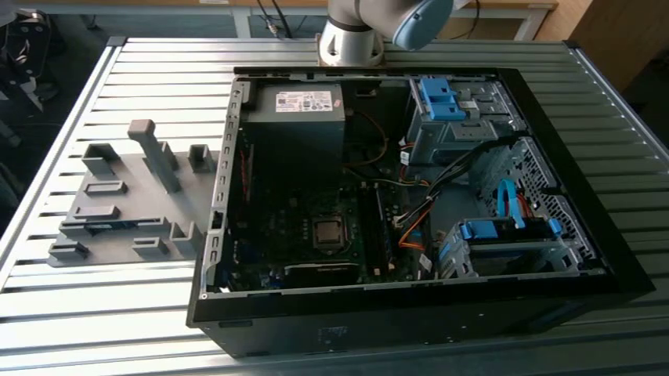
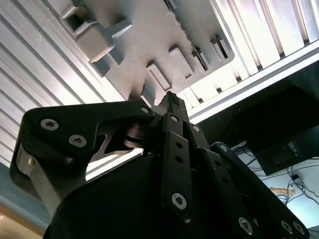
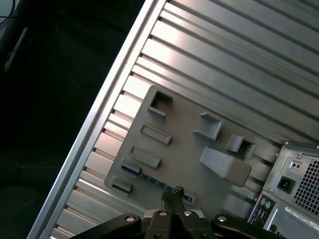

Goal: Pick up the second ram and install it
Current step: 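Pick up the second ram and move it above second insertion slot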

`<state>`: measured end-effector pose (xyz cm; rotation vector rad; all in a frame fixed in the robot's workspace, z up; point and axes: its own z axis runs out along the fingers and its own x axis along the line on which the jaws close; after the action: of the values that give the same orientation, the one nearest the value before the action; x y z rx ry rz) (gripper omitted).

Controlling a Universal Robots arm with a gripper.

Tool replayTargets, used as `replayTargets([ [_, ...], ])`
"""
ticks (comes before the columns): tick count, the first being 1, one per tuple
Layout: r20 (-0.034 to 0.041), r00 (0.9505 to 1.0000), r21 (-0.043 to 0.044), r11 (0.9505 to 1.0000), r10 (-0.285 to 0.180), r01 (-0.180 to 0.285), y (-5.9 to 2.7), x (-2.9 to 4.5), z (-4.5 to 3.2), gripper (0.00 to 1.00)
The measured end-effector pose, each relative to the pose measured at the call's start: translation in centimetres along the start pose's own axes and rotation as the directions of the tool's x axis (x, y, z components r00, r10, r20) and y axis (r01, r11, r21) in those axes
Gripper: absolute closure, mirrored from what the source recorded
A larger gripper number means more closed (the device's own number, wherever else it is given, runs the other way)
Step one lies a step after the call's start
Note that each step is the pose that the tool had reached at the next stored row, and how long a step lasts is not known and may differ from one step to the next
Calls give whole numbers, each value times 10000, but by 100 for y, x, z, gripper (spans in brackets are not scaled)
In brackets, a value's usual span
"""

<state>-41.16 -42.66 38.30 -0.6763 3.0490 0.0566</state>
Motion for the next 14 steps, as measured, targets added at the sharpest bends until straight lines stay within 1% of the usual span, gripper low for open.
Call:
replayTargets([
  [6,-12,9992,-10,9992,-390,390,-1,2,1,89],
  [14,-26,9963,-23,9963,-862,862,-1,2,1,89],
])
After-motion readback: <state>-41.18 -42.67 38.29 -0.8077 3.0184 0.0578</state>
